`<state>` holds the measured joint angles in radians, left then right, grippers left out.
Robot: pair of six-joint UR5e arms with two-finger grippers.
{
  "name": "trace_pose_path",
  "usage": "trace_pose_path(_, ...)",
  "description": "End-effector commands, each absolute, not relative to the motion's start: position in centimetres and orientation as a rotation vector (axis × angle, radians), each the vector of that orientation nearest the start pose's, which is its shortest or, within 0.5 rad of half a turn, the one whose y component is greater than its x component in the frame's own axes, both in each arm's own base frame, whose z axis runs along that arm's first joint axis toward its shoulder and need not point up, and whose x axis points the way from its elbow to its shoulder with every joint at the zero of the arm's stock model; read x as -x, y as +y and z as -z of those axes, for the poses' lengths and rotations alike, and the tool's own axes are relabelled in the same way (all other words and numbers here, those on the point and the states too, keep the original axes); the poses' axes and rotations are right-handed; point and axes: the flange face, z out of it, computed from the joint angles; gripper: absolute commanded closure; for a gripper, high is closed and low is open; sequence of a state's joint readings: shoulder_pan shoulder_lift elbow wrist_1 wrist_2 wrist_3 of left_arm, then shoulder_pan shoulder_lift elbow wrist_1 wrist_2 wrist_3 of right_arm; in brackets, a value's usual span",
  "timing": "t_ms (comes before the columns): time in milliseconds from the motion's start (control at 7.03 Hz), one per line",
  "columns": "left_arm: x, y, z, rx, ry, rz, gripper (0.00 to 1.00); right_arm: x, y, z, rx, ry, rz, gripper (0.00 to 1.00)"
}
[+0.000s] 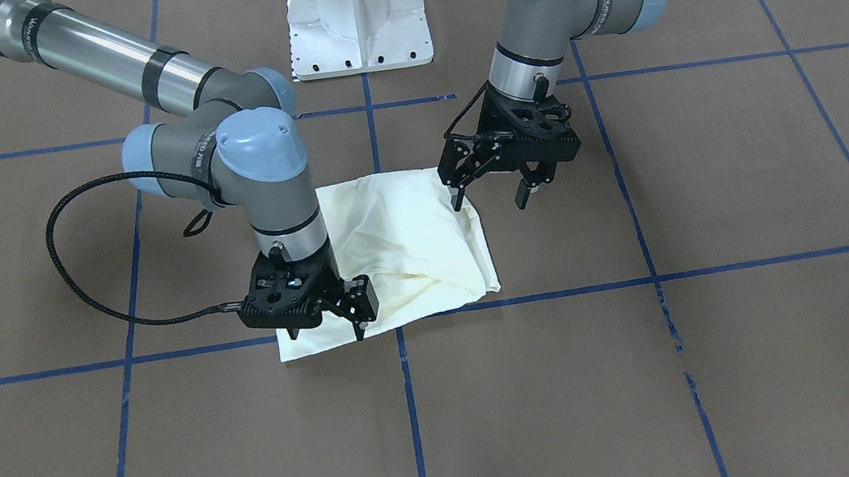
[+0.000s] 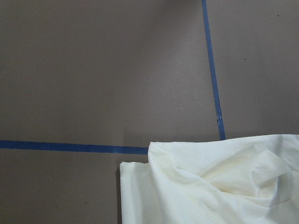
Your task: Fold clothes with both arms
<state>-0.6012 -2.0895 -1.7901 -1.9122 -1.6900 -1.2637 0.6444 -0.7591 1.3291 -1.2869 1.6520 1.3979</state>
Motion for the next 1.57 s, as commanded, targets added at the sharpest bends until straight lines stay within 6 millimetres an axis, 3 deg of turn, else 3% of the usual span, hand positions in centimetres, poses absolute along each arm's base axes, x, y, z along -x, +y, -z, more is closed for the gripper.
trace_pose_path(0, -46.1, -45.3, -23.1, -0.386, 1.066, 0.196, 0.0, 54.4, -56.5, -23.0, -0.26, -0.8, -0.382, 0.12)
trace_pose_path(142, -47.3, -43.1, -25.2, -0.362, 1.121, 0.194, 0.0, 53.4, -57.5, -23.1, -0.274, -0.799, -0.351, 0.1)
trace_pose_path(427, -49.6, -41.0, -27.1, -0.346, 1.248, 0.2, 0.0, 52.6, -57.9, -23.7, -0.277, -0.798, -0.36, 0.09)
trace_pose_path(854, -52.0, -37.6, -26.6, -0.339, 1.305, 0.19, 0.02, 52.2, -57.6, -23.9, -0.281, -0.802, -0.36, 0.08)
trace_pose_path(996, -52.9, -36.6, -26.9, -0.351, 1.295, 0.2, 0.11, 52.1, -57.6, -23.9, -0.282, -0.801, -0.361, 0.08)
trace_pose_path(1281, -53.0, -36.1, -27.4, -0.346, 1.29, 0.197, 0.14, 52.1, -57.5, -23.7, -0.284, -0.805, -0.36, 0.08)
trace_pose_path(1423, -53.4, -35.6, -27.4, -0.341, 1.291, 0.189, 0.22, 52.1, -57.5, -23.8, -0.284, -0.804, -0.36, 0.08)
